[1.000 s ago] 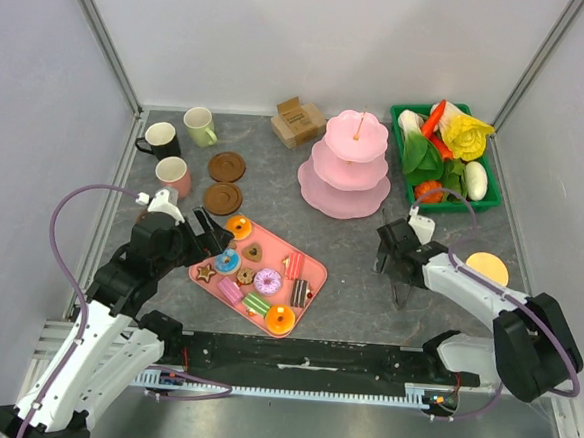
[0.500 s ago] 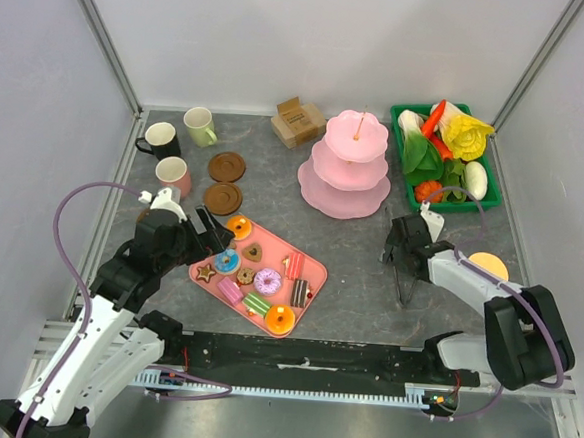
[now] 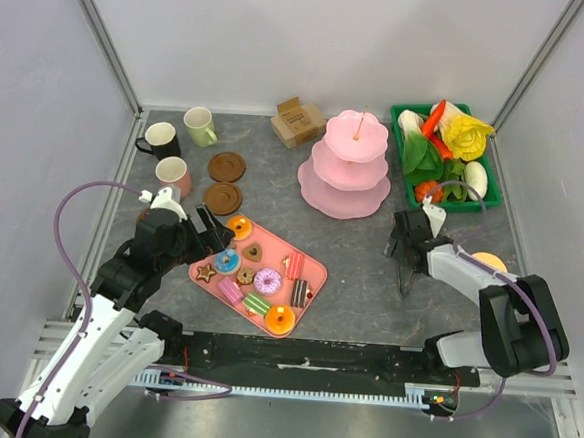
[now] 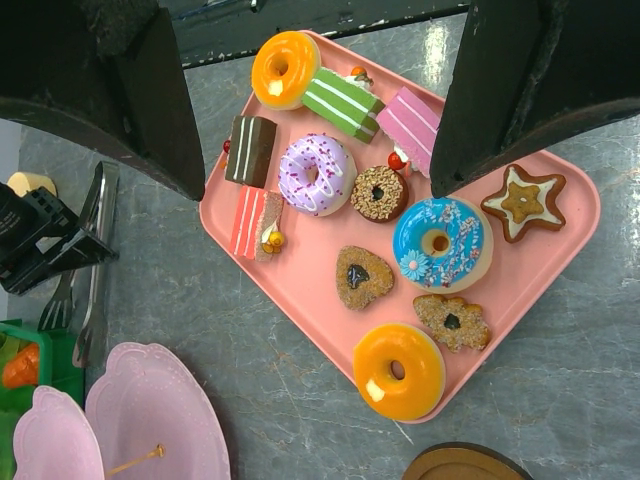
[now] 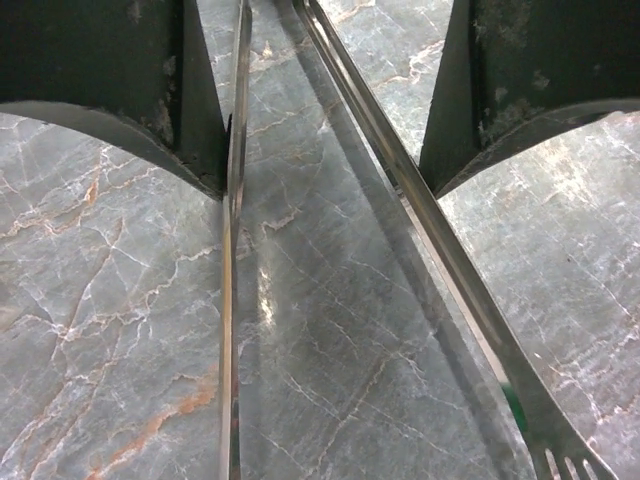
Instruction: Serve the afternoon tea
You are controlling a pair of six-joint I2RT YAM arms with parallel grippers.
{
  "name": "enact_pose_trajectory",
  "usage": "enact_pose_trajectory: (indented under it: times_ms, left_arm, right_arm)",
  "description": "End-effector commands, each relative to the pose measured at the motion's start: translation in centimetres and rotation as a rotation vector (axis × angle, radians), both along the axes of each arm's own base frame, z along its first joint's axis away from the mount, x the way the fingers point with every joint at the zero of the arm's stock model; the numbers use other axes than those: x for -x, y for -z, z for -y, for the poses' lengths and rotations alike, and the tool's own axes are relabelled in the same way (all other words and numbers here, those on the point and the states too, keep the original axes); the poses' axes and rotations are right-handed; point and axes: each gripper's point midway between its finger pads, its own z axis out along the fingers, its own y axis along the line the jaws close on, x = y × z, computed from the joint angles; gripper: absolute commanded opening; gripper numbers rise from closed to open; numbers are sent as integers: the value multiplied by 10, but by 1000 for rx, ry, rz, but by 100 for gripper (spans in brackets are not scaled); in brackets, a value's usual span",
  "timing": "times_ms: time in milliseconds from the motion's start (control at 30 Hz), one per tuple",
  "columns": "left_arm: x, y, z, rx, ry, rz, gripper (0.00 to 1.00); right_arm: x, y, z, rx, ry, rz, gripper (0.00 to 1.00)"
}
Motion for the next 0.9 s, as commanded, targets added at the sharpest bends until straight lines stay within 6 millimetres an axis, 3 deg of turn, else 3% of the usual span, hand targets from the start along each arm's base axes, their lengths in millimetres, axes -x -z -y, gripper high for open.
enact_pose_trajectory:
  times_ms: [0, 133, 233, 367, 600, 867]
  left_arm:
    - [-8, -14, -2, -2, -16, 53, 99]
    - [-7, -13, -2, 0, -14, 55, 99]
    - [-5, -14, -1, 7, -6, 58, 99]
    - [-3, -16, 1, 21, 5, 68, 99]
    - [1, -13, 4, 28, 24, 53, 99]
    - [-1, -9, 5, 28, 26, 37, 99]
  right_arm:
    - [40, 15, 2, -20, -15, -133, 76]
    - [47, 0, -7, -83, -44, -99, 63]
    - [54, -16, -17, -139, -83, -78, 59]
    - [63, -44, -42, -240, -197, -57, 58]
    - [78, -115, -86, -391, -430, 19, 57]
    - [109, -147, -117, -514, -625, -27, 57]
